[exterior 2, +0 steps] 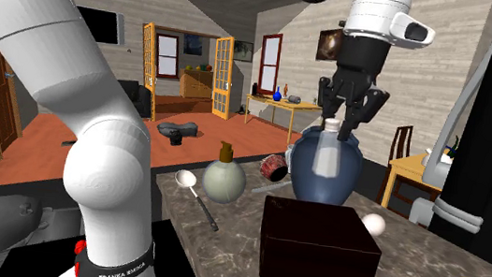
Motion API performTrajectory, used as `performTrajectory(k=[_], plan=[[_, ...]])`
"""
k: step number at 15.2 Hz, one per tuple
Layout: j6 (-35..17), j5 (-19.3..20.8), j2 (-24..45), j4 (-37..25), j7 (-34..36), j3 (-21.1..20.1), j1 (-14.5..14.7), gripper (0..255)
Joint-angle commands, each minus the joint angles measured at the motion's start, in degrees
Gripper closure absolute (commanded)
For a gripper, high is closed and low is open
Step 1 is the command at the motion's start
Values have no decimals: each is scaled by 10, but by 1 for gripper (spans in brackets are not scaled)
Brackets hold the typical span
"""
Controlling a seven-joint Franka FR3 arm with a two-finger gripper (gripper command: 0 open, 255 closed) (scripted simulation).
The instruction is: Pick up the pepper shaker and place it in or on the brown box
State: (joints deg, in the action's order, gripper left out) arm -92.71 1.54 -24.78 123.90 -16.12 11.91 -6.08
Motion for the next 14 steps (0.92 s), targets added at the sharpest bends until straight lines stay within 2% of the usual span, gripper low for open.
performTrajectory(k=[1,14], plan=[[-16,0,2,14,-1,1,0,255],[-117,2,11,106,-6,7,-2,255]])
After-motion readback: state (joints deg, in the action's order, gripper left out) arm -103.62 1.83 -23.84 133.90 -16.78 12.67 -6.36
